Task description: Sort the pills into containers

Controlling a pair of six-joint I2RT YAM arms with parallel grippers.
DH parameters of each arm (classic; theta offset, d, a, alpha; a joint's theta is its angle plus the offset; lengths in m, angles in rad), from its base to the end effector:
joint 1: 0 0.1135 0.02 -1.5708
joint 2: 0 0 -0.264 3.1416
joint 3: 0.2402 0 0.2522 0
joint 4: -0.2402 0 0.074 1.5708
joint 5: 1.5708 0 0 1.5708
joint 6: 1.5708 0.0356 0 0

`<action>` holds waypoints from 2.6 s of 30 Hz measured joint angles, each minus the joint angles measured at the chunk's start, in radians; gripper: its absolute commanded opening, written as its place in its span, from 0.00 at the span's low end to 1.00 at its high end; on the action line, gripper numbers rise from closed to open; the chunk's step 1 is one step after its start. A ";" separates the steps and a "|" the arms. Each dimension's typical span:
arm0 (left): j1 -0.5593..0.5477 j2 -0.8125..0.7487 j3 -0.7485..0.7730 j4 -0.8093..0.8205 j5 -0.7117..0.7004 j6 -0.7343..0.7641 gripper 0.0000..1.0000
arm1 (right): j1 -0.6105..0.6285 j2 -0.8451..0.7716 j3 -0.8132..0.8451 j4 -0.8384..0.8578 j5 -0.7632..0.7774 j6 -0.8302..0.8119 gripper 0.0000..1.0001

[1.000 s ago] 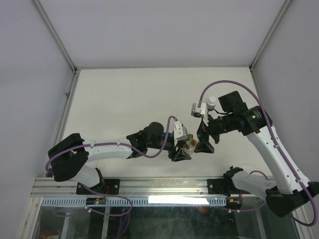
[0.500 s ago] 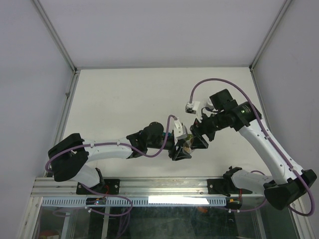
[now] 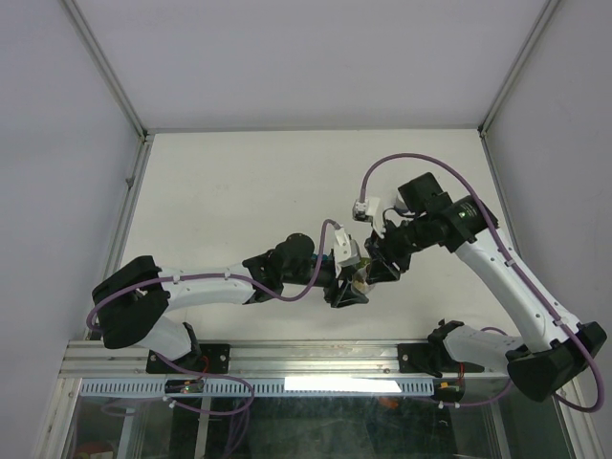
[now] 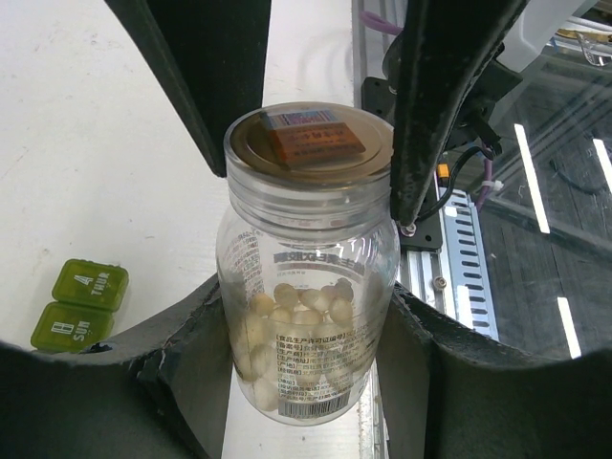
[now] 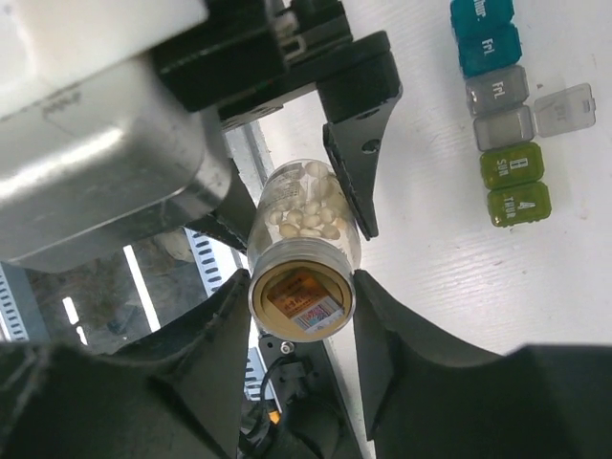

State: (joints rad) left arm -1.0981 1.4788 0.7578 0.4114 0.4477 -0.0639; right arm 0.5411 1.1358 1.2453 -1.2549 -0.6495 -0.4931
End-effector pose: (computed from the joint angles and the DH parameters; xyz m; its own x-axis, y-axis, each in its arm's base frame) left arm 0.1322 -0.2923 0.2274 -0.2017 0.2679 -0.9421 0.9794 0.0605 -0.1924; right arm 0.1500 0.1152 0.3461 -0.3923 -0.6755 -0.6243 -0.9193 0.2660 0.2899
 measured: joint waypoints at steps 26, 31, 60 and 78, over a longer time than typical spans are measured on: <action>0.000 0.003 0.014 0.008 0.111 0.038 0.00 | 0.004 -0.136 -0.031 -0.080 -0.135 -0.650 1.00; 0.000 0.003 0.012 0.009 0.109 0.029 0.00 | -0.003 -0.230 -0.032 -0.029 -0.124 -0.472 0.99; 0.002 0.000 -0.005 0.047 0.056 0.006 0.00 | -0.015 -0.113 -0.066 0.056 -0.072 -0.075 0.12; 0.000 -0.002 0.014 -0.008 0.137 0.056 0.00 | -0.012 -0.064 -0.024 -0.209 -0.199 -1.103 0.00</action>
State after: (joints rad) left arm -1.0977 1.4769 0.7715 0.4038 0.5842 -0.0078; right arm 0.5289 1.0718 1.2213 -1.4635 -0.8482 -1.5963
